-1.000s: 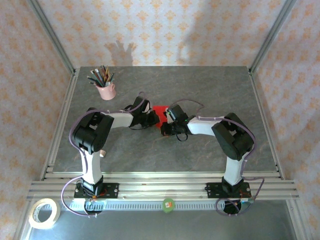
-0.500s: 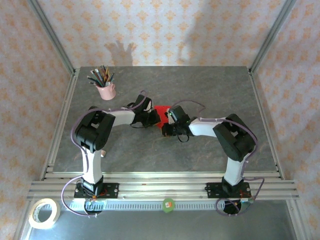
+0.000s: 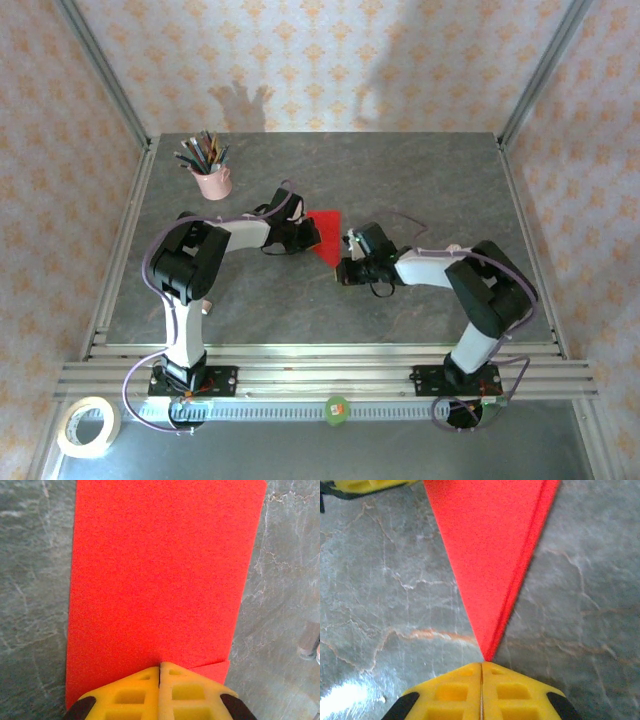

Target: Fold a paper plane with a square sheet of paper (pick it up from the middle)

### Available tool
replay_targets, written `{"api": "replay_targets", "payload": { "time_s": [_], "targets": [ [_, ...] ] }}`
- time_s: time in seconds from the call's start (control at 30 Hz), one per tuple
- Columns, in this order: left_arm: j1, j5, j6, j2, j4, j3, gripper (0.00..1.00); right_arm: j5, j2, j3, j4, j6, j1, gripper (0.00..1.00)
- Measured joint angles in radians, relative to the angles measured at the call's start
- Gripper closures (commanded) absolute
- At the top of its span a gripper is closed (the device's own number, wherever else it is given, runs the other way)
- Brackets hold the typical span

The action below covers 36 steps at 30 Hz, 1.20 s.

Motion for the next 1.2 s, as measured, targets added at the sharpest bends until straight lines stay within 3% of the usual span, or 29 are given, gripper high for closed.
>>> {"api": "replay_targets", "payload": {
  "time_s": [0.27,0.5,0.93,1.2],
  "targets": [
    [0.004,-0.003,-0.031,-0.002,0.024,-0.013,0.90,-0.014,-0.067,-0.007,0.097,0.120,-0.003,0.88],
    [0.005,-0.004,-0.063,-0.010,0.071,-0.042,0.89,-0.009,0.035,0.055,0.164,0.228,-0.003,0.89],
    [0.005,-0.003,-0.060,-0.019,0.070,-0.042,0.89,0.023,0.127,0.081,0.153,0.261,-0.003,0.91],
    [-0.006,-0.008,-0.027,-0.107,0.068,-0.068,0.91,0.030,0.128,0.084,0.143,0.259,-0.003,0.92]
  ]
}}
